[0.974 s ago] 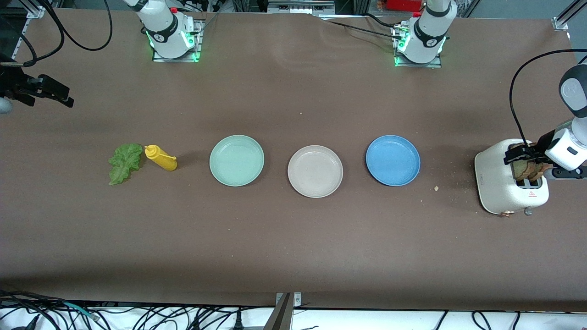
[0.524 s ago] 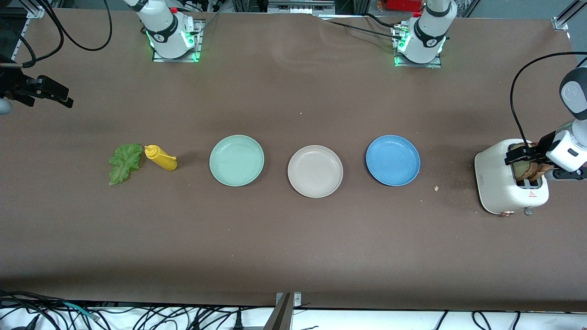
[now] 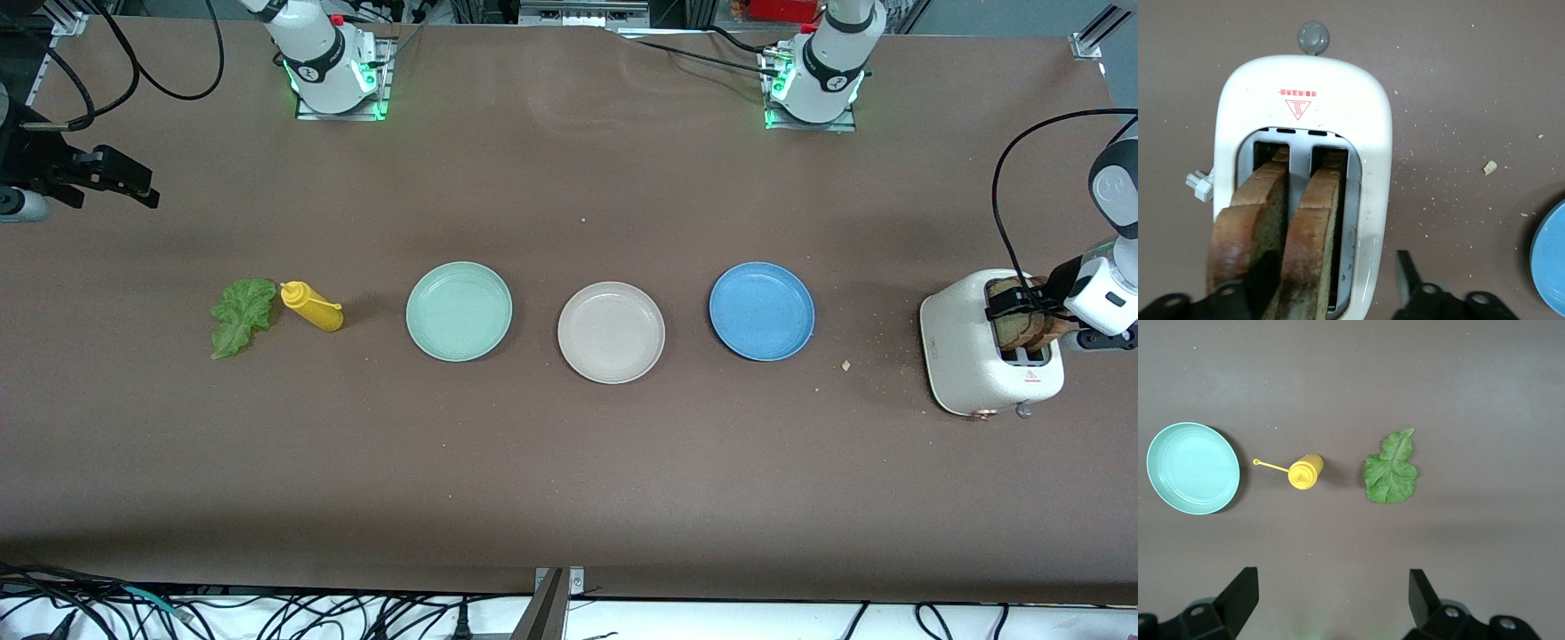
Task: Make sandwich in beige plate with both arms
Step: 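Close the left gripper on the outer bread slice in the toaster, then lift the bread slice up out of the toaster with the left gripper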
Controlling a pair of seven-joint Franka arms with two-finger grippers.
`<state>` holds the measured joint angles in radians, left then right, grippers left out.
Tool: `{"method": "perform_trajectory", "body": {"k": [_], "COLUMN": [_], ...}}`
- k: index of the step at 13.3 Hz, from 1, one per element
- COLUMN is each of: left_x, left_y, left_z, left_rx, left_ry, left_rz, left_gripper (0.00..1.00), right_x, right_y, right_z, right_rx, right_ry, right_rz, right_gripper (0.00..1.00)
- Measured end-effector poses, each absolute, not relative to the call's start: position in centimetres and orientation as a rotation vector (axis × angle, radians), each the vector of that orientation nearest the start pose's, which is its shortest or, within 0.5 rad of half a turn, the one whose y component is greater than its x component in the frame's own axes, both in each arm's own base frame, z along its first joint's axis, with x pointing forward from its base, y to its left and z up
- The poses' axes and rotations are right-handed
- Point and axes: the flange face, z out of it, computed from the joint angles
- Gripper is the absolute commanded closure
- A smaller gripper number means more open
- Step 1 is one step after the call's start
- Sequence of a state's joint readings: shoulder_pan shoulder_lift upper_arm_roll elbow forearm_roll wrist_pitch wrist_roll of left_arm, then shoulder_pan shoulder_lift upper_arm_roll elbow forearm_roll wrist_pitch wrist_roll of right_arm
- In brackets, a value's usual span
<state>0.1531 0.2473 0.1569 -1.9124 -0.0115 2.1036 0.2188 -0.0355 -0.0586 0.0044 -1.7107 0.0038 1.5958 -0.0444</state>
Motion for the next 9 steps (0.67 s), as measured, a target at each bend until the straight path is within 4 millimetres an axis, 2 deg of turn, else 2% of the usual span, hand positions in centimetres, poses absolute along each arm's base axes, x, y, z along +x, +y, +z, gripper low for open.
{"method": "perform_trajectory", "body": {"k": [9], "left_x": [57.47], "left_y": [18.46], "left_z": [36.49], "left_rx": [-3.132], "left_ry": [-0.017], "left_rz": [0.109], "left_gripper": [1.00], "right_x": [53.46], "right_y": [-1.44], "right_z": [59.23], "right_rx": [-3.135], "right_ry": [-0.025], "right_rz": [0.093], "right_gripper": [0.00]}}
